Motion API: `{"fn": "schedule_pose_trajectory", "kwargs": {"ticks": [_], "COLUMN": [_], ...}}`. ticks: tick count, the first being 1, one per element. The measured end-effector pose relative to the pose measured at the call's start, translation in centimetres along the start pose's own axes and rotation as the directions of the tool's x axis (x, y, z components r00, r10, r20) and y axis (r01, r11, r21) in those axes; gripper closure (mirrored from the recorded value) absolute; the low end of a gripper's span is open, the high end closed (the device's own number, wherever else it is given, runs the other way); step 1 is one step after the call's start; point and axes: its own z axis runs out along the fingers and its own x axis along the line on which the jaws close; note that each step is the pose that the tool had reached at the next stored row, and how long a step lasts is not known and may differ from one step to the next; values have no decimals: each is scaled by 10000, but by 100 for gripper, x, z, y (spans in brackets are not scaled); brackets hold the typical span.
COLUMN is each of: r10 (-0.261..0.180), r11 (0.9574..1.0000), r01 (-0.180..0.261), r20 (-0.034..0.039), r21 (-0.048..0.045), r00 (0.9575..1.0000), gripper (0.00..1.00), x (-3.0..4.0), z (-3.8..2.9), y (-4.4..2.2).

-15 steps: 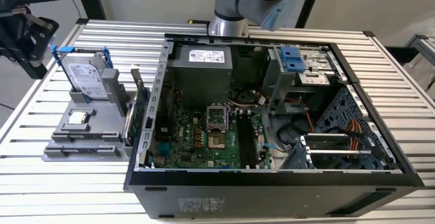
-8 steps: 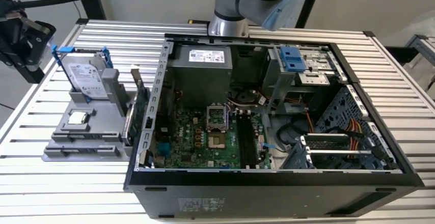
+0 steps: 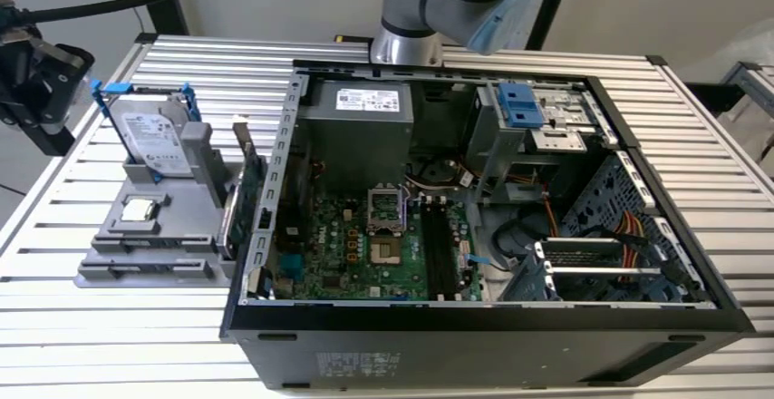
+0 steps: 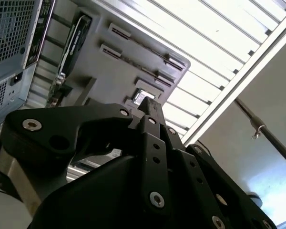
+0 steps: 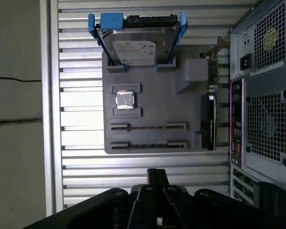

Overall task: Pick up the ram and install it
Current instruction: 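Pick up the ram and move it above insertion slot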

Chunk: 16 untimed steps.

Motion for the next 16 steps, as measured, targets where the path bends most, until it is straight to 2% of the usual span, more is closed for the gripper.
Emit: {"fn": "schedule_pose_trajectory", "kwargs": {"ticks": [3,16], "r10": [-49,-321], "r11": [10000,9995], "r01": [49,321], "r20": [-3,-15], "r21": [-6,-25], "r00": [10000,9995], "gripper": [100,100], "x": [-1,-6], "z": [-1,-1], "y": [-22,-27]}}
